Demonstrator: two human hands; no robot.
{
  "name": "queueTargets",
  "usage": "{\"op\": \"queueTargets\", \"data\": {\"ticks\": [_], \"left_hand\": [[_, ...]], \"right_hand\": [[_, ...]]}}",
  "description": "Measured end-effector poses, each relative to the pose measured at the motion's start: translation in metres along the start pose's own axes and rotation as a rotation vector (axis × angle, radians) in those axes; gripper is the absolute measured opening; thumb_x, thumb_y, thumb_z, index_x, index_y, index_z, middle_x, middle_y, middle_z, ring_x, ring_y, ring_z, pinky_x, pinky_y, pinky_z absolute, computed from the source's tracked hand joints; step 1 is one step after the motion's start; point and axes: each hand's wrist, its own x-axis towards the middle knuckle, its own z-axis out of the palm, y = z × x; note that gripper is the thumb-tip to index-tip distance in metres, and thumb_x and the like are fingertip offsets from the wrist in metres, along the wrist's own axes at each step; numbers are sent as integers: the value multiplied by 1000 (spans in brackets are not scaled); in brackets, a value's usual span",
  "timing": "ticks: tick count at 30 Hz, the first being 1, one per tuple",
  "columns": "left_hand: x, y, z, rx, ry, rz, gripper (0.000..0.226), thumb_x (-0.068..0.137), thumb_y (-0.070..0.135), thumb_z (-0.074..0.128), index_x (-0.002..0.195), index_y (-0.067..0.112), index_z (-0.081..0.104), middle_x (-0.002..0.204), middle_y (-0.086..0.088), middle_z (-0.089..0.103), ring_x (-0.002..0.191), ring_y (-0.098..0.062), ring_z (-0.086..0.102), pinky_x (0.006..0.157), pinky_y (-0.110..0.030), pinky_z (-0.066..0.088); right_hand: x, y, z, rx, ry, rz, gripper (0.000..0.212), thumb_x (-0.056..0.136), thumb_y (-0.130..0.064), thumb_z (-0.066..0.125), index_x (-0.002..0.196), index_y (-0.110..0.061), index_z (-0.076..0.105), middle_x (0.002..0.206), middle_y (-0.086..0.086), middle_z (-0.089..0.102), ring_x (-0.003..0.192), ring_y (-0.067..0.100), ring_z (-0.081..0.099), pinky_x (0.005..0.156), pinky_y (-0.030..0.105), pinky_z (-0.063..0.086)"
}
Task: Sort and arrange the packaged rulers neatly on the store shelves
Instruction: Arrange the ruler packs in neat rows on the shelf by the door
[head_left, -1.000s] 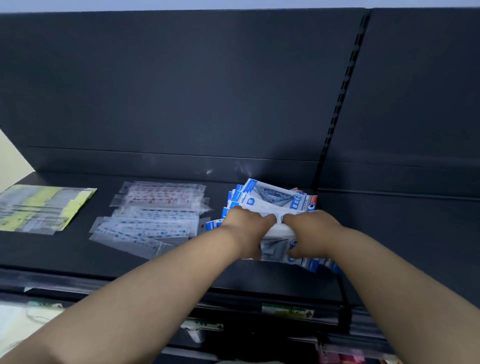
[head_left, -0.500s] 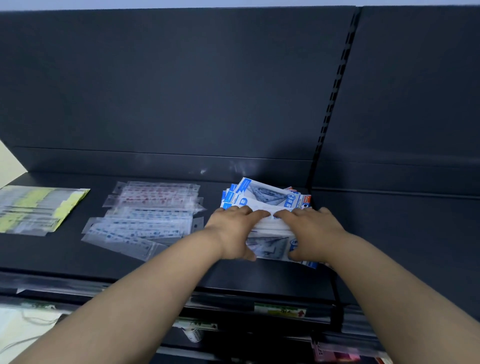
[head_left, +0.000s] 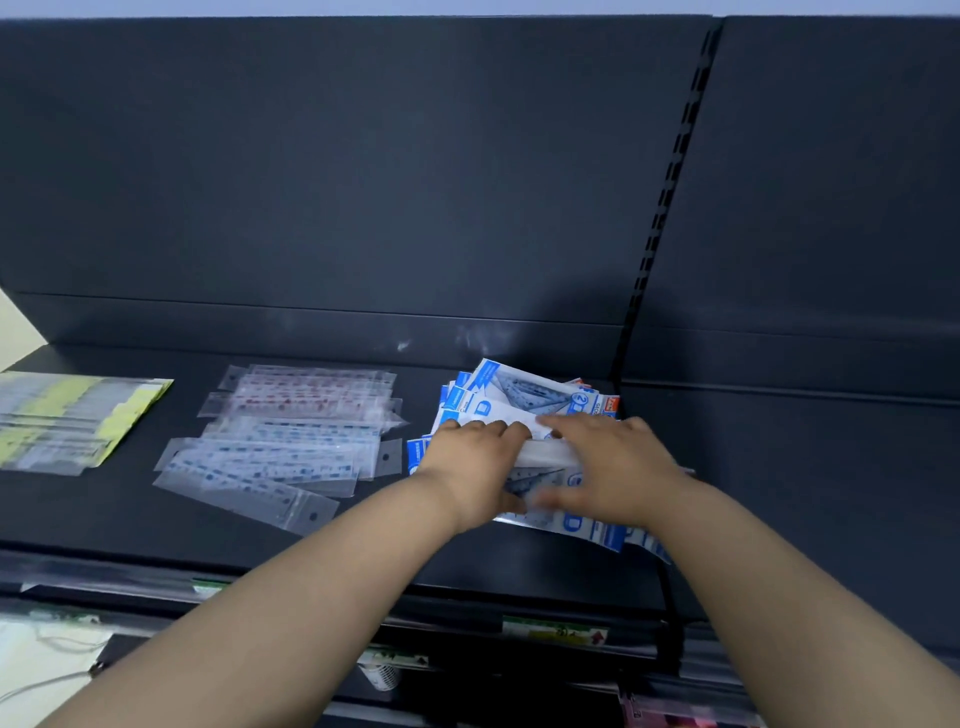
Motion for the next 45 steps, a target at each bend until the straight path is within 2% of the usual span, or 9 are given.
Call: {"op": "queueTargets", "data": {"ticks": [5, 16, 20, 23, 29, 34, 36, 40, 45], "left_hand": [[-1, 1, 2, -8, 20, 12, 56, 80, 48, 63, 124, 22, 39, 117, 1, 54, 112, -23, 51, 91, -35, 35], [5, 17, 0, -34, 46, 36, 63, 81, 57, 59, 132, 27, 36, 124, 3, 52, 117, -20, 48, 96, -35, 32], [4, 23, 1, -33, 66, 54, 64, 81, 56, 58, 133, 28, 34, 124, 4, 52, 117, -20, 48, 96, -35, 32], [4, 26, -1, -20, 56, 76, 66, 81, 57, 58, 134, 28, 34, 125, 3, 52, 118, -20, 47, 96, -35, 32], [1, 23, 1, -24, 53, 76, 65, 82, 56, 59, 135, 26, 36, 128, 3, 50, 119, -20, 46, 97, -35, 30], [2, 26, 0, -44, 57, 58, 62, 82, 53, 62, 132, 23, 39, 125, 2, 53, 118, -20, 47, 96, -33, 29], [3, 25, 0, -33, 58, 59, 63, 82, 52, 62, 132, 22, 40, 126, 1, 54, 118, -20, 47, 95, -32, 29], [1, 11, -5, -5, -15, 14, 85, 73, 62, 66, 139, 22, 33, 133, 0, 49, 124, -21, 45, 99, -35, 30], [-2, -4, -6, -24, -151, -56, 71, 77, 55, 67, 132, 20, 38, 128, -2, 54, 118, -24, 50, 88, -33, 39]], "right_hand": [[-12, 31, 0, 508, 271, 334, 52, 96, -56, 22, 119, -25, 57, 119, 1, 62, 110, 23, 55, 92, 37, 42], [-28, 41, 19, 1268, 748, 460, 45, 102, -36, 27, 91, -12, 65, 94, 8, 67, 87, 19, 62, 75, 23, 46], [-32, 20, 37, 1540, 509, 431, 43, 101, -40, 26, 101, -18, 63, 109, 10, 65, 93, 18, 63, 81, 32, 49], [-28, 4, 47, 1453, 501, 386, 44, 91, -54, 34, 97, -25, 66, 102, 6, 68, 91, 20, 65, 81, 33, 52], [-31, 3, 50, 1271, 544, 280, 28, 98, -35, 38, 99, -26, 64, 104, -3, 66, 89, -2, 61, 82, 12, 47], [-28, 9, 50, 549, 695, 107, 46, 84, -45, 42, 112, -16, 65, 117, -4, 64, 113, 12, 52, 104, 40, 33], [-25, 9, 46, 211, 603, -50, 43, 80, -45, 46, 109, -20, 66, 110, -7, 67, 106, 13, 57, 97, 35, 32], [-23, 18, 37, 85, 397, -107, 34, 77, -38, 58, 106, -23, 66, 96, -5, 71, 89, 21, 65, 77, 36, 43], [-20, 9, 22, -120, 224, -103, 49, 82, -40, 49, 129, -26, 47, 122, -6, 60, 114, 17, 52, 91, 35, 28]]}}
